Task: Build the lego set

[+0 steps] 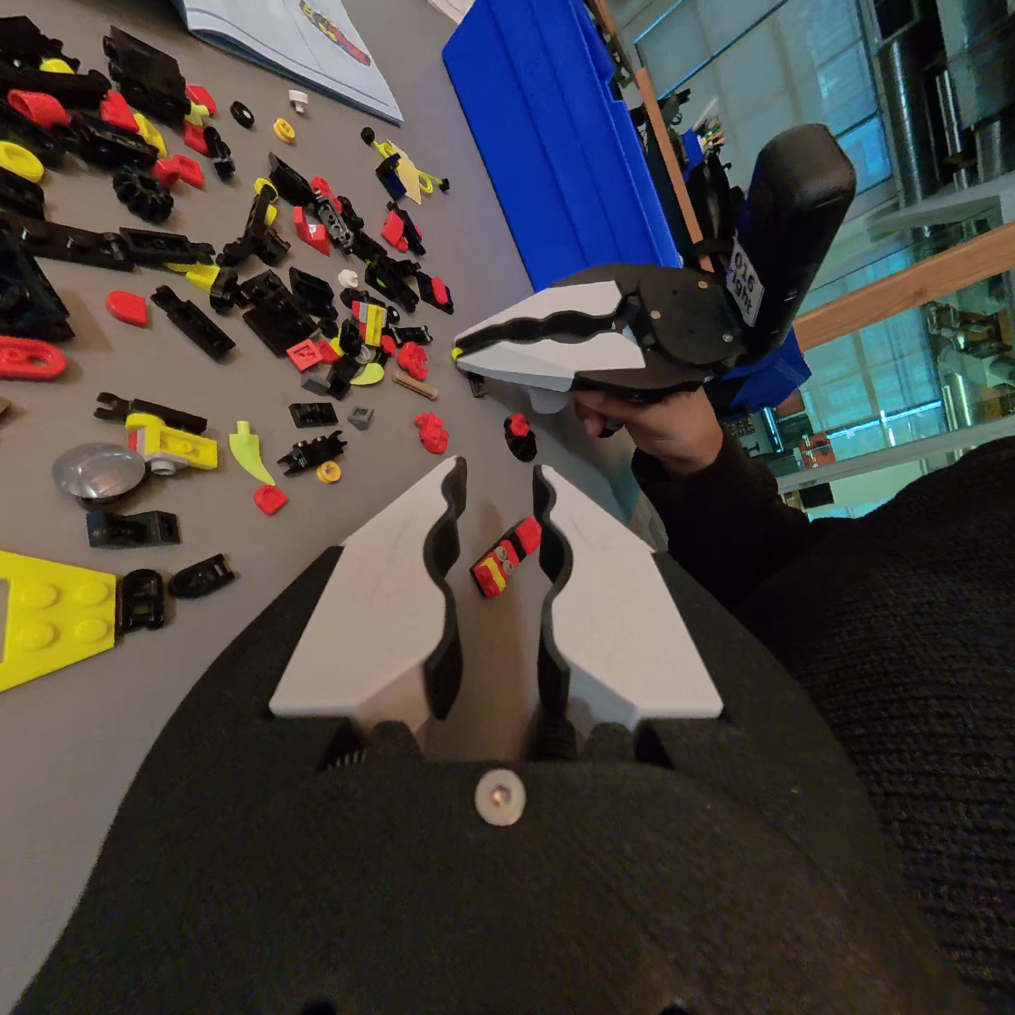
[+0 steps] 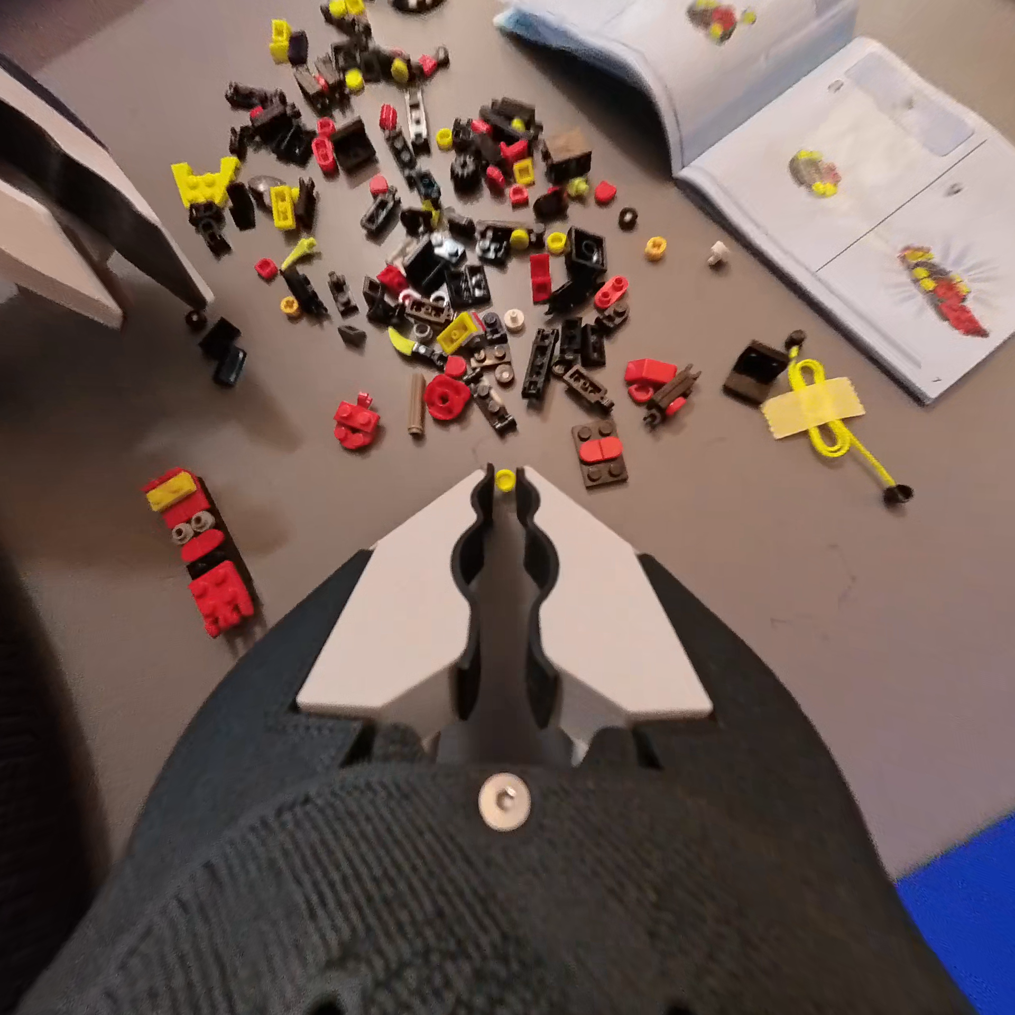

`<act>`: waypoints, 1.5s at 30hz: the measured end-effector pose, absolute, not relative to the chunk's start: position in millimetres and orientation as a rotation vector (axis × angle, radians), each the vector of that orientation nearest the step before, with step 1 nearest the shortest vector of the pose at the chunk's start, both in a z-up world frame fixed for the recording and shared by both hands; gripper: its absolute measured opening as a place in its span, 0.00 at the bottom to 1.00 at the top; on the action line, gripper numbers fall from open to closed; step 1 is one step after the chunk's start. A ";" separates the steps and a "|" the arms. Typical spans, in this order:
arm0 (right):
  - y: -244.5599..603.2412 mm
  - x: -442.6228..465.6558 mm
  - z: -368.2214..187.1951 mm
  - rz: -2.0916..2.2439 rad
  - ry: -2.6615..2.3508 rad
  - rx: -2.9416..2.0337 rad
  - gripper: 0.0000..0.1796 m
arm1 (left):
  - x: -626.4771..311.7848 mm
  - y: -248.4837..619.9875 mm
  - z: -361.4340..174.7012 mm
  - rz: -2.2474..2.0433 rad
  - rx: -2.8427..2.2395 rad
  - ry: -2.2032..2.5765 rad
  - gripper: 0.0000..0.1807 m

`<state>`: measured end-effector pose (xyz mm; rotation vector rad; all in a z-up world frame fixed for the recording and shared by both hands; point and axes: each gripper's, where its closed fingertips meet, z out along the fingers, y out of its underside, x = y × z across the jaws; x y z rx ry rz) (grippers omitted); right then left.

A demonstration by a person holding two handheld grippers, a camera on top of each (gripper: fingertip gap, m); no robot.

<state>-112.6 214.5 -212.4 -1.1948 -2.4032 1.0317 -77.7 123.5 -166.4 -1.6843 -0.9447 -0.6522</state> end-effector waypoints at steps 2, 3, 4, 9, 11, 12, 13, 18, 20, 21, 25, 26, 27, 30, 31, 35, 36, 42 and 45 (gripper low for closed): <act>218.8 -117.0 -197.2 1.069 -2.329 -1.181 0.03 | -76.9 124.3 -166.5 -0.648 -1.691 -0.940 0.12; 223.3 -119.1 -188.4 1.076 -2.286 -1.176 0.03 | -76.6 124.6 -166.7 -0.640 -1.698 -0.936 0.12; 229.3 -119.4 -181.5 1.066 -2.249 -1.175 0.03 | -76.4 125.1 -166.9 -0.632 -1.706 -0.932 0.12; 262.2 -94.2 -183.1 0.902 -2.208 -1.256 0.03 | -73.7 133.4 -165.1 -0.611 -1.750 -0.878 0.12; 265.5 -77.9 -195.1 0.880 -2.231 -1.319 0.03 | -72.0 140.4 -165.2 -0.609 -1.779 -0.840 0.11; 268.4 -70.6 -202.6 0.851 -2.243 -1.349 0.03 | -70.6 144.3 -165.7 -0.613 -1.793 -0.824 0.11; 273.7 -64.8 -210.5 0.797 -2.254 -1.369 0.03 | -69.0 148.3 -166.0 -0.620 -1.804 -0.808 0.11; 290.3 -63.4 -215.7 0.752 -2.182 -1.406 0.04 | -59.6 166.7 -166.8 -0.638 -1.864 -0.717 0.11; 286.9 -61.5 -214.7 0.814 -2.179 -1.412 0.11 | -56.3 171.5 -167.4 -0.650 -1.879 -0.697 0.11; 287.6 -60.4 -211.9 0.831 -2.166 -1.422 0.11 | -55.2 173.3 -167.4 -0.653 -1.883 -0.690 0.11; 296.8 -59.5 -192.6 0.870 -2.087 -1.396 0.09 | -53.8 176.2 -168.1 -0.636 -1.903 -0.668 0.11; 295.7 -59.7 -190.6 0.889 -2.086 -1.389 0.09 | -53.6 176.2 -168.1 -0.634 -1.904 -0.667 0.11; 293.0 -60.6 -190.5 0.905 -2.091 -1.382 0.09 | -53.3 175.8 -167.9 -0.634 -1.903 -0.668 0.11; 287.0 -69.0 -200.5 0.854 -2.121 -1.382 0.04 | -52.0 173.0 -168.1 -0.632 -1.900 -0.673 0.11; 287.6 -72.6 -206.1 0.807 -2.133 -1.386 0.01 | -51.6 171.6 -168.3 -0.631 -1.899 -0.676 0.11; 278.7 -83.3 -214.4 0.831 -2.171 -1.405 0.06 | -50.5 165.5 -168.6 -0.612 -1.894 -0.693 0.11; 278.5 -85.9 -213.8 0.836 -2.166 -1.408 0.07 | -49.9 163.5 -168.9 -0.606 -1.894 -0.697 0.11; 275.2 -89.3 -215.0 0.817 -2.198 -1.395 0.01 | -49.2 146.7 -168.1 -0.550 -1.873 -0.741 0.11; 279.5 -81.0 -215.2 0.795 -2.205 -1.411 0.00 | -51.5 137.5 -166.7 -0.505 -1.857 -0.769 0.11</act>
